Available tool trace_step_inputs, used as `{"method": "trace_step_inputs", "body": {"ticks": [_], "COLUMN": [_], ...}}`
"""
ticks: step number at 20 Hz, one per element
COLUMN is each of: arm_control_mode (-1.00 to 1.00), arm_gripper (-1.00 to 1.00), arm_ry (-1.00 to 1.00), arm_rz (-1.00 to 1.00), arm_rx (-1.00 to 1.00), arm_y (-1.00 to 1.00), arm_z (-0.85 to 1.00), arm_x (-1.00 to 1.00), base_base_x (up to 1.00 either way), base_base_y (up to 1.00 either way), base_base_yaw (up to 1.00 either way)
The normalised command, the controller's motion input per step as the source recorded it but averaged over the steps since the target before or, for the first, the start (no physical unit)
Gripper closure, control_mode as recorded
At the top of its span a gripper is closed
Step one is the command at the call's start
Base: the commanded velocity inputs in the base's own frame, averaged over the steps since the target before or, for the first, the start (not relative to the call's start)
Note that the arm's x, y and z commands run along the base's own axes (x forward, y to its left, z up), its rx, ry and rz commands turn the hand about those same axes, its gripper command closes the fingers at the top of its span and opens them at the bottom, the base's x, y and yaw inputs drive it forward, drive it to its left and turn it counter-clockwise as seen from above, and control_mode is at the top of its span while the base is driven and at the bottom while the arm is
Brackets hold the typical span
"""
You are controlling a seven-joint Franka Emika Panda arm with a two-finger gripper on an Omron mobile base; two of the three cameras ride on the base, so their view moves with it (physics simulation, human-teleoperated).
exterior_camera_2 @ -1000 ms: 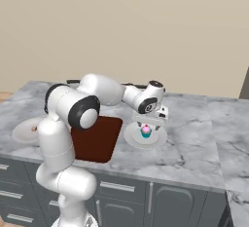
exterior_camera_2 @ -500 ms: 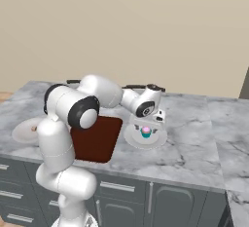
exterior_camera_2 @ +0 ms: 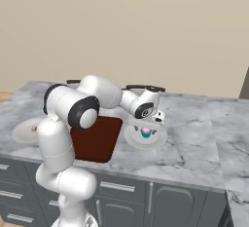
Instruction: Move the dessert items from the plates to the tray.
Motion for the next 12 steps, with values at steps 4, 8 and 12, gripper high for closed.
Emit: {"method": "trace_step_inputs", "body": {"ticks": [4,8,12], "arm_control_mode": [-1.0,-1.0,-1.0], "arm_gripper": [-1.0,-1.0,1.0], "arm_ry": [0.0,0.0,0.0], "arm_rz": [0.0,0.0,0.0], "arm_rx": [0.0,0.0,0.0], "arm_y": [0.0,0.0,0.0], "arm_z": [0.0,0.0,0.0], "arm_x": [0.0,0.0,0.0], "base_base_x": [0.0,0.0,0.0], "base_base_y": [0.0,0.0,0.0], "base_base_yaw": [0.0,0.0,0.0]}}
